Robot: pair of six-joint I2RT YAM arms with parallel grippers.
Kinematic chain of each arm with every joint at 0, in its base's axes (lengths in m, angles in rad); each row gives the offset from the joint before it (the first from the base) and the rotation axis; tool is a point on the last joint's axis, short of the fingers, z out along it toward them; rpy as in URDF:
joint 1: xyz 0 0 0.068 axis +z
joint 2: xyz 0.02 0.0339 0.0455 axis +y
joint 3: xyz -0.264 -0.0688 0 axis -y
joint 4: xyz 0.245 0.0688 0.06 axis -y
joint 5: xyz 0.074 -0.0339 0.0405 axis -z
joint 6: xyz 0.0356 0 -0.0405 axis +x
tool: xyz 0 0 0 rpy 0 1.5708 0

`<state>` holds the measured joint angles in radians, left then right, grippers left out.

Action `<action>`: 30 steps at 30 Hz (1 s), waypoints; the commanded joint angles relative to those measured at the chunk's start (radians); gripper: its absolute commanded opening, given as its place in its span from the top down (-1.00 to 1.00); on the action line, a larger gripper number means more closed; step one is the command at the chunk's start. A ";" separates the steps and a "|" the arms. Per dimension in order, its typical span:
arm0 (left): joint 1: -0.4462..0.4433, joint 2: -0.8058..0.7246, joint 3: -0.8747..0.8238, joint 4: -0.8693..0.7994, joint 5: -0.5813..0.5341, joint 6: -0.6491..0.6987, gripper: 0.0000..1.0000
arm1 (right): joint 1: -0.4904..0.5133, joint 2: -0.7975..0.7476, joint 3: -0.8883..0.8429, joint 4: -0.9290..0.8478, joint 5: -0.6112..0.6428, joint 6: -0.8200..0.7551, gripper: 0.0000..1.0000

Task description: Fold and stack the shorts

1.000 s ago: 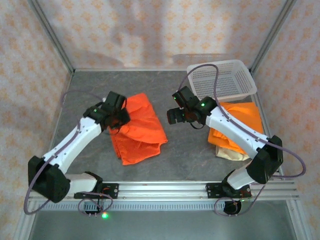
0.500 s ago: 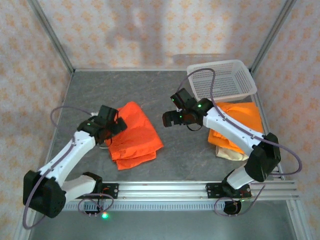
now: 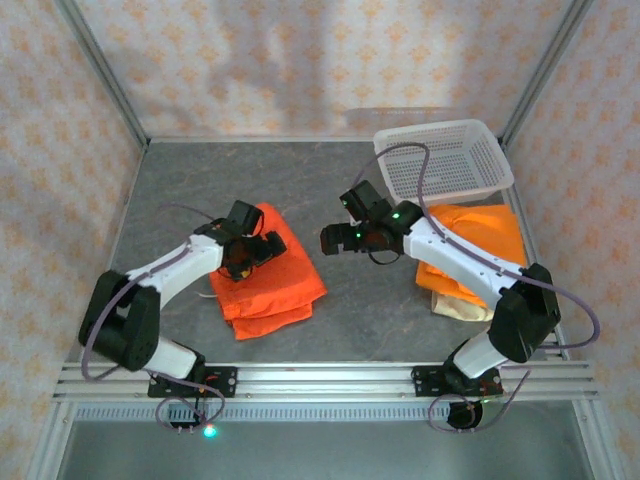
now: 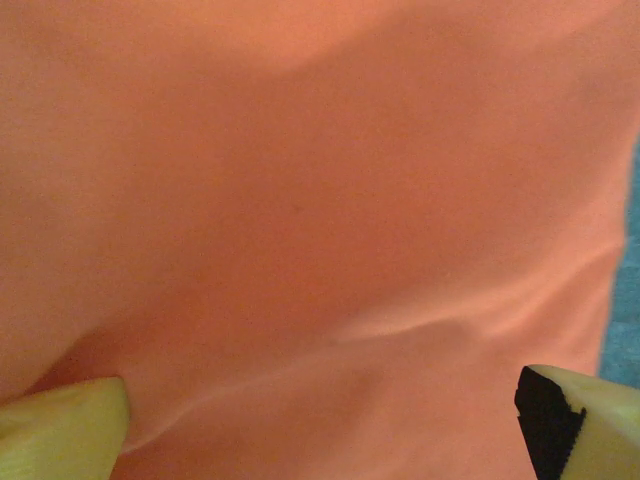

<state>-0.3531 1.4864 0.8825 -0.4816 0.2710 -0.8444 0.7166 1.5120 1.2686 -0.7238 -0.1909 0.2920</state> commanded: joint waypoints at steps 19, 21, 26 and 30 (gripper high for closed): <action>-0.284 0.144 0.415 -0.097 -0.092 0.294 -1.00 | -0.086 -0.318 -0.211 -0.029 0.110 0.047 -1.00; -0.240 0.093 0.412 -0.134 -0.092 0.290 -1.00 | -0.089 -0.293 -0.209 0.001 0.068 0.051 -0.99; -0.108 0.014 0.301 -0.119 -0.057 0.270 -1.00 | -0.089 -0.196 -0.205 0.125 -0.051 0.079 -0.99; -0.028 0.024 0.203 -0.019 0.019 0.245 -1.00 | -0.088 -0.102 -0.196 0.227 -0.165 0.130 -0.99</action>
<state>-0.4026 1.4757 1.1522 -0.5148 0.2440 -0.5961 0.6273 1.3724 1.0676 -0.6006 -0.2596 0.3721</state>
